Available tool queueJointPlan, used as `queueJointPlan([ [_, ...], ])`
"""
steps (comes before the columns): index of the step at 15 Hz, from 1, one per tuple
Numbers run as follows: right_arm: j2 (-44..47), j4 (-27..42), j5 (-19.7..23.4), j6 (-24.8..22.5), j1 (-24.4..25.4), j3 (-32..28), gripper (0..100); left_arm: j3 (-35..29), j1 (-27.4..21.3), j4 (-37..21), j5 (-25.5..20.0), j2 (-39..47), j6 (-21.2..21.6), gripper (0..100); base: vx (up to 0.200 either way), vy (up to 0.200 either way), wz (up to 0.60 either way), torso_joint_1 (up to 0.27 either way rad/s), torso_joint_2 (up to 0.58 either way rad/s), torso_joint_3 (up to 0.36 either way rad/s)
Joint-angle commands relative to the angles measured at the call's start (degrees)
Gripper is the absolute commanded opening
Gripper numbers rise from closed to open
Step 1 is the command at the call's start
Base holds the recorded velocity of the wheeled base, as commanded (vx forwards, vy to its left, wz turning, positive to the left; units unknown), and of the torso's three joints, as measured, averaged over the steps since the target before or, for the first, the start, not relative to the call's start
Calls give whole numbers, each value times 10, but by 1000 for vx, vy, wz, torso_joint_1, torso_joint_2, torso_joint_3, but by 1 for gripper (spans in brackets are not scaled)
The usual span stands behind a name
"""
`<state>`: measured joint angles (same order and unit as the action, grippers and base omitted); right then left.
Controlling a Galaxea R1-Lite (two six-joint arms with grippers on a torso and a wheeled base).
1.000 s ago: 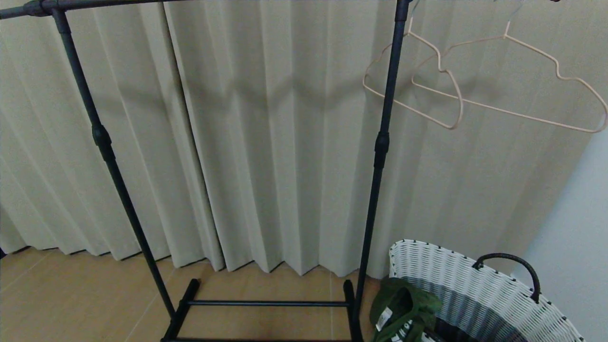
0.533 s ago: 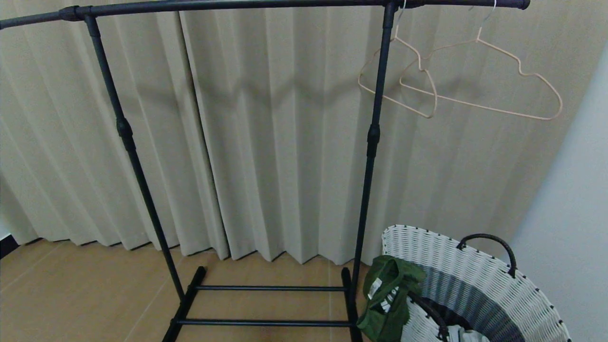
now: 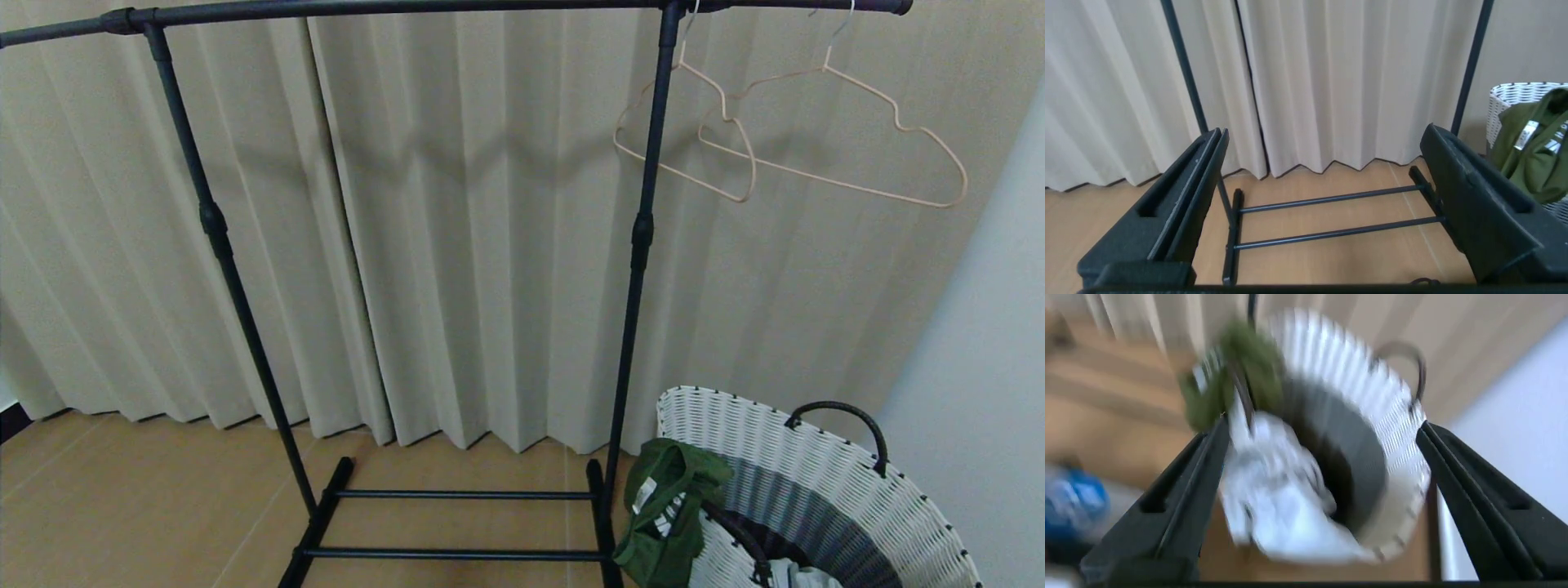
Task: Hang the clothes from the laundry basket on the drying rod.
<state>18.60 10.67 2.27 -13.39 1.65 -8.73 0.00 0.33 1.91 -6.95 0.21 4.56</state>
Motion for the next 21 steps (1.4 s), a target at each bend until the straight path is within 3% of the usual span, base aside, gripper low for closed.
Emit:
queueJointPlan([
  [1, 243, 4, -46, -96, 1, -2, 100, 0, 0, 0, 0, 0, 0, 100, 0, 0, 0, 0, 0, 0],
  [6, 443, -66, -38, -139, 11, -1, 100, 0, 0, 0, 0, 0, 0, 100, 0, 0, 0, 0, 0, 0],
  [8, 531, -113, -31, -138, 45, -1, 100, 0, 0, 0, 0, 1, 1, 100, 0, 0, 0, 0, 0, 0],
  [11, 619, -169, -34, -139, 54, -1, 100, 0, 1, 1, 0, 1, 0, 100, 0, 0, 0, 0, 0, 0],
  [15, 706, -241, -44, -138, 53, -1, 100, 0, 0, 1, 0, 1, 0, 100, 0, 0, 0, 0, 0, 0],
  [18, 768, -304, -83, -138, 49, -1, 100, 0, 0, 0, 0, 1, 0, 100, 0, 0, 0, 0, 0, 0],
  [21, 793, -350, -86, -138, 40, 0, 100, 0, 0, 0, 1, 1, 0, 100, 0, 0, 0, 0, 0, 0],
])
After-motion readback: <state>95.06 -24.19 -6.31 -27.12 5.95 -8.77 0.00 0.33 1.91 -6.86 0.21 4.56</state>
